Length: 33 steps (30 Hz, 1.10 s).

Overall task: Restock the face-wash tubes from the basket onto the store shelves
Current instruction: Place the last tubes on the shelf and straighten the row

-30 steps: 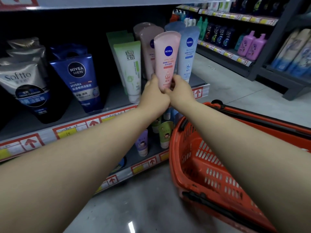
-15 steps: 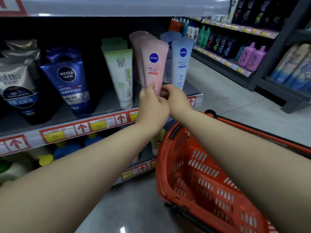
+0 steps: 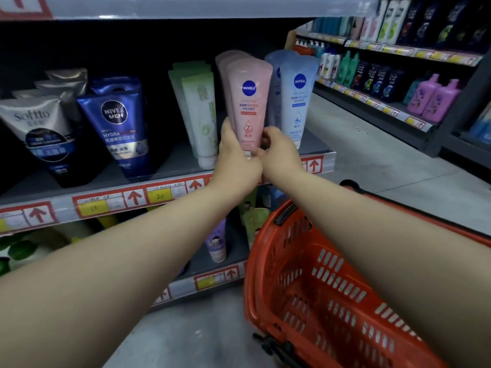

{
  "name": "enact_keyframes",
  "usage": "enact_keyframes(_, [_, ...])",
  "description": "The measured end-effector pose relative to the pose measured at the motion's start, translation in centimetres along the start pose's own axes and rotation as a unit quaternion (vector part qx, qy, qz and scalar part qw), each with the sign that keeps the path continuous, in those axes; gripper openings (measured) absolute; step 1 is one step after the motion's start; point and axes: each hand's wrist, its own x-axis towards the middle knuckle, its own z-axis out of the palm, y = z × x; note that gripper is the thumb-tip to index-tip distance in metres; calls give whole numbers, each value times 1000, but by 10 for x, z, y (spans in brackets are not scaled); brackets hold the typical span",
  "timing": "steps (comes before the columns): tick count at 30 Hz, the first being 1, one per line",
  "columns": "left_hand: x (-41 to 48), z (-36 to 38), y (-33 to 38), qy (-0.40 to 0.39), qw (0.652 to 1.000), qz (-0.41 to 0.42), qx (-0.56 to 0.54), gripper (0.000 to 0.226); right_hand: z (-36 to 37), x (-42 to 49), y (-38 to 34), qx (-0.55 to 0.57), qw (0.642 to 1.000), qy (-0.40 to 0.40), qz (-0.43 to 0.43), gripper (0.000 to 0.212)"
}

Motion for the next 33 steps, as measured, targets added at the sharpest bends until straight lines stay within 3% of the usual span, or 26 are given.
enact_keyframes(5, [-2,3,-3,29,999,18,8,71,-3,3,-1,-1,1000,-23,4,19])
enact_keyframes(9, [-8,1,1,50,998,28,25,61,-5,1,-2,20,999,-34,9,27])
enact_keyframes(13, [-18,-7,0,200,967,109,110,47,-4,-1,-5,11,1000,-19,12,42])
enact_keyframes(17, [-7,-23,-11,289,950,65,96,56,-1,-1,-6,-52,998,11,13,47])
enact_keyframes(20, [5,-35,-18,252,964,36,72,60,3,1,-6,-87,996,29,13,45])
enact_keyframes(27, [11,-56,-26,167,982,53,70,30,13,-4,-8,-95,994,54,17,39])
enact_keyframes(33, [10,-62,-27,141,985,57,76,35,14,-9,-11,-104,992,68,19,40])
